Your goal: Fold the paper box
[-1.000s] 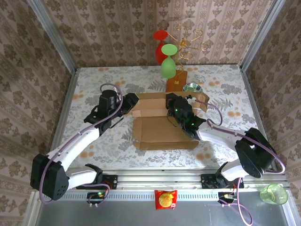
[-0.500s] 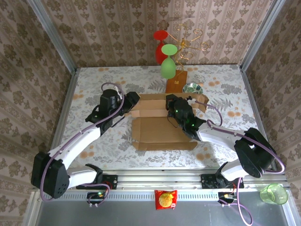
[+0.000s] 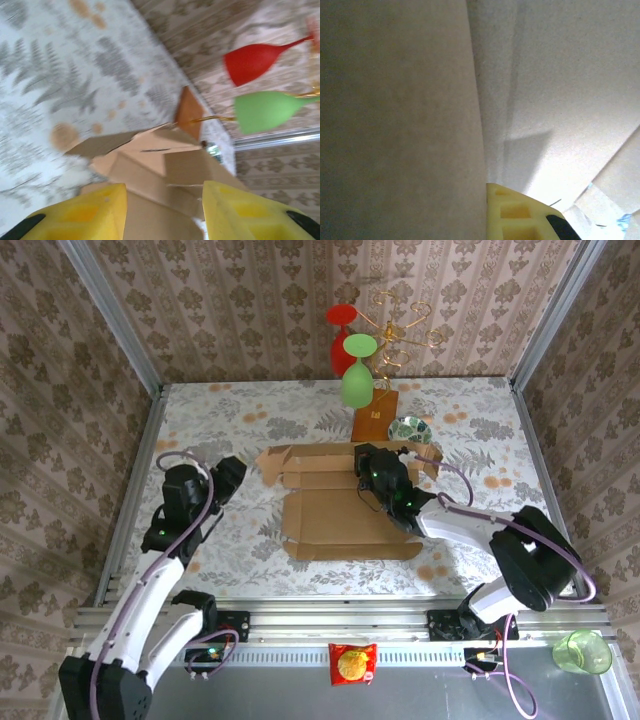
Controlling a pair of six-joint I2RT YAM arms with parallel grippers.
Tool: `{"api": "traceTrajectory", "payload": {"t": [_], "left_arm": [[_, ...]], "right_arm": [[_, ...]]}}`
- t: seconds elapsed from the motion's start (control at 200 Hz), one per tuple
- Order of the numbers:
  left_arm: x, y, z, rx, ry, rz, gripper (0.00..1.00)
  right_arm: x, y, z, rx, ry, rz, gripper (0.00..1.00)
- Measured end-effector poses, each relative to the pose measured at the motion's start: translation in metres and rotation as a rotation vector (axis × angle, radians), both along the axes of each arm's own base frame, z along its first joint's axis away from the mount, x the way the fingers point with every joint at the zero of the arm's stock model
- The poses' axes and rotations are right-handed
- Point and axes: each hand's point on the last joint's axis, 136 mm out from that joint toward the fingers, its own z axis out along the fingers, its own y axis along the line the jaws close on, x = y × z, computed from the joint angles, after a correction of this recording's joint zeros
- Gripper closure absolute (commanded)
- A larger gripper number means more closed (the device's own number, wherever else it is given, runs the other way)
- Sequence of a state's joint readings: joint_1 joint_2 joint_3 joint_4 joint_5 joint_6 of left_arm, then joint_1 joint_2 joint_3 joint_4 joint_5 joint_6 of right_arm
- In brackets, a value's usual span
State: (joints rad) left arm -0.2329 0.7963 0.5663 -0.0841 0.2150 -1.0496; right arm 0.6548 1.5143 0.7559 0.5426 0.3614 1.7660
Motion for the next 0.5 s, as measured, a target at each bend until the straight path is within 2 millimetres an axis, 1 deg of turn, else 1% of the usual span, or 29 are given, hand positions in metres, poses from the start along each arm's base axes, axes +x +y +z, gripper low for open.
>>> {"api": "traceTrajectory", "payload": {"t": [0.08, 0.155, 0.23, 0.32, 0.435, 0.5], "left_arm": [[0.0, 0.007, -0.028, 0.003, 0.073, 0.012, 0.58], [0.002, 0.012, -0.042, -0.002, 0.109, 0.015, 0.58], [0.006, 0.016, -0.047, -0.008, 0.116, 0.013, 0.61], [0.011, 0.019, -0.046, 0.002, 0.096, 0.006, 0.66], [0.017, 0.023, -0.045, 0.063, 0.051, -0.02, 0.76], [0.023, 0.022, -0.05, 0.112, 0.042, -0.048, 0.77]], "right_arm": [[0.002, 0.001, -0.01, 0.0, 0.019, -0.003, 1.0], [0.004, 0.001, -0.011, 0.011, 0.016, -0.006, 1.0], [0.005, 0.002, -0.011, 0.018, 0.011, -0.006, 1.0], [0.004, 0.001, -0.013, 0.021, 0.008, -0.006, 1.0], [0.005, -0.002, -0.013, 0.021, 0.007, -0.01, 1.0], [0.006, -0.002, -0.013, 0.021, 0.007, -0.007, 1.0]]}}
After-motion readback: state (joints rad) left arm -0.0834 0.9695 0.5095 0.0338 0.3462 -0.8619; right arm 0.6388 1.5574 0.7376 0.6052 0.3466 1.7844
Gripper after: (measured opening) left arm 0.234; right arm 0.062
